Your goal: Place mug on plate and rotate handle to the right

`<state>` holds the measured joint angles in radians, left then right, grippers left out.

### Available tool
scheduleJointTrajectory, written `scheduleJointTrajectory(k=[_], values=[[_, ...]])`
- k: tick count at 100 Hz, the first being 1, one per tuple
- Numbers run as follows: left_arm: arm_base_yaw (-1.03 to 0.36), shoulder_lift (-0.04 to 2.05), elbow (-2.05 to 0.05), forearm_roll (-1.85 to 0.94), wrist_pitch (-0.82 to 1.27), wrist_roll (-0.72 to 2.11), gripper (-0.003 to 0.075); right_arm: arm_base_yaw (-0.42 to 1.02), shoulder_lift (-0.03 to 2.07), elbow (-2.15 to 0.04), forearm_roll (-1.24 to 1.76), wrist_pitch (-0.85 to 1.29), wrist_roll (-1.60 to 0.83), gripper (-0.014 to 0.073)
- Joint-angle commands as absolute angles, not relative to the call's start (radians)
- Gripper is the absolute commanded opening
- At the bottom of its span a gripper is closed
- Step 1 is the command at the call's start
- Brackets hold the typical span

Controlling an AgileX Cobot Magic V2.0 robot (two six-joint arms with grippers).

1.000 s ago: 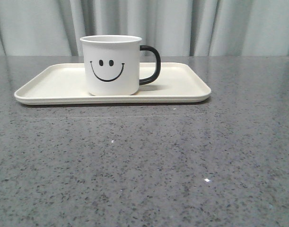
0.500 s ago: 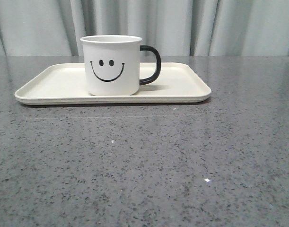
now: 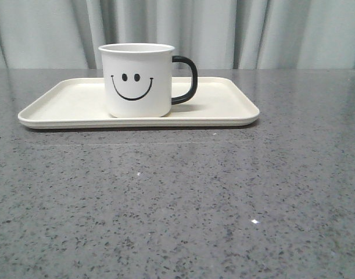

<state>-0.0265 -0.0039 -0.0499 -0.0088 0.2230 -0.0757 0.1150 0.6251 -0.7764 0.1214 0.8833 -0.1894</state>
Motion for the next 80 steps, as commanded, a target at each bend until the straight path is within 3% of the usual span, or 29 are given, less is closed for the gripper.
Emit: scheduleJointTrajectory(k=[1,18,80], values=[[-0.025,-0.035,-0.051,0.0,0.092,-0.083,-0.002,0.108,0.623,-0.801,0.119,0.821,-0.193,-0.0067],[-0.025,-0.035,0.012,0.0,-0.019,-0.083,-0.002,0.108,0.623,-0.801,0.119,0.821,-0.193,-0.0067],[-0.025,-0.035,0.01,0.0,0.0,-0.083,-0.002,0.108,0.623,-0.801,0.119,0.821,-0.193,-0.0067]])
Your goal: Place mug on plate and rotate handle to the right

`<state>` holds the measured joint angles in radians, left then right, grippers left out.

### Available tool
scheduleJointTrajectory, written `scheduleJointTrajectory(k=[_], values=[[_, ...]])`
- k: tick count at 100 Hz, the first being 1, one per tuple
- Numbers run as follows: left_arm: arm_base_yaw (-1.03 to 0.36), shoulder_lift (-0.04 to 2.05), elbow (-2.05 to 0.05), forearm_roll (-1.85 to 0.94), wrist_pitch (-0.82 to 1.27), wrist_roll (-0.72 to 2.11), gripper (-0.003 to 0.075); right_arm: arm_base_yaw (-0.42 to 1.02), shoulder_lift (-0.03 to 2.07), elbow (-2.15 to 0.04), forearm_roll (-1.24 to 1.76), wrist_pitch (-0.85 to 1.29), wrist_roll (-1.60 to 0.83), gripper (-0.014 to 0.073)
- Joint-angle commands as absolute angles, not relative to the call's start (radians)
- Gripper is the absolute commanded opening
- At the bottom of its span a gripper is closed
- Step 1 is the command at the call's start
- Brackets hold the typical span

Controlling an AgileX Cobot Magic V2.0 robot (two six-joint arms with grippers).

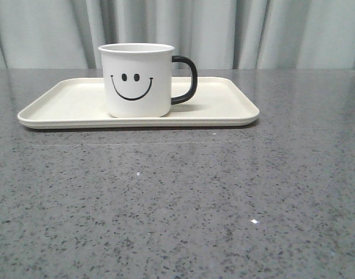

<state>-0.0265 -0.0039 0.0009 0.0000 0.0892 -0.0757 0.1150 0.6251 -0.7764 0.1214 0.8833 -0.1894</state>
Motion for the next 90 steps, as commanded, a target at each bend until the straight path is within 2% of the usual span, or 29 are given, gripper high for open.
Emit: scheduleJointTrajectory(k=[1,65,90], values=[[-0.025,-0.035,0.01,0.0,0.0,-0.083,-0.002,0.108,0.623,-0.801,0.119,0.821,-0.193,-0.0067],[-0.025,-0.035,0.01,0.0,0.0,-0.083,-0.002,0.108,0.615,-0.801,0.107,0.808,-0.193,-0.0067],[-0.025,-0.033,0.01,0.0,0.0,-0.083,-0.002,0.108,0.486,-0.628,0.055,0.497,-0.169,-0.0067]])
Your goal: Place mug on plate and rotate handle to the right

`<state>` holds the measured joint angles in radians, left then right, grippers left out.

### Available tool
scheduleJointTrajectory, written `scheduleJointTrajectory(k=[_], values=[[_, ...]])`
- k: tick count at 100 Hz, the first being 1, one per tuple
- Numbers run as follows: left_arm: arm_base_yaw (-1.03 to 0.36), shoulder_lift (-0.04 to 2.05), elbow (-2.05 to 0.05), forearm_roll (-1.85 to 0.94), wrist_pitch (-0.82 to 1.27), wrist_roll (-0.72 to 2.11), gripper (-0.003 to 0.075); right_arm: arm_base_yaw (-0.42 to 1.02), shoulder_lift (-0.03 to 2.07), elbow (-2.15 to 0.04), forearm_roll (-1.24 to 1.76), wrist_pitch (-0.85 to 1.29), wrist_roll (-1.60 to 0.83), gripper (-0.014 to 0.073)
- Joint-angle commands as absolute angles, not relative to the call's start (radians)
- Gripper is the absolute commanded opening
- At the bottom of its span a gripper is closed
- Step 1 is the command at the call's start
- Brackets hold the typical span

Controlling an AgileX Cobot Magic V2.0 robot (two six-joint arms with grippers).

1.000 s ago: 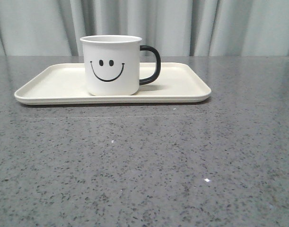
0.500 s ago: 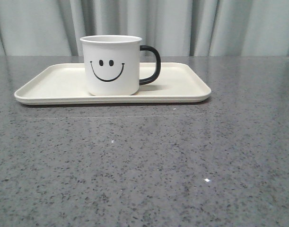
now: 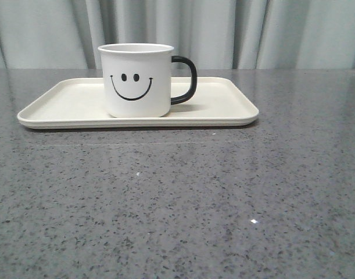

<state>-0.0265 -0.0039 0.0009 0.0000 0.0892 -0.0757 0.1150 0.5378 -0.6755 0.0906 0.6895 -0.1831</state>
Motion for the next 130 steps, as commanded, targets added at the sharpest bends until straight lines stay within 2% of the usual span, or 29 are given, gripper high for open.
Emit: scheduleJointTrajectory(k=[1,23,51,79,130], values=[[-0.025,-0.033,0.01,0.0,0.0,-0.083,-0.002,0.108,0.474,-0.62,0.053,0.487,-0.165,-0.0067],[-0.025,-0.033,0.01,0.0,0.0,-0.083,-0.002,0.108,0.275,-0.326,-0.045,0.239,-0.047,-0.0067],[-0.025,-0.033,0.01,0.0,0.0,-0.083,-0.002,0.109,0.015,-0.07,-0.079,0.161,0.033,-0.0067],[-0.025,-0.033,0.01,0.0,0.0,-0.083,-0.002,0.109,-0.03,0.029,-0.079,0.08,0.042,-0.0067],[-0.025,-0.033,0.01,0.0,0.0,-0.083,-0.002,0.109,-0.03,0.027,-0.078,0.095,0.043,-0.0067]])
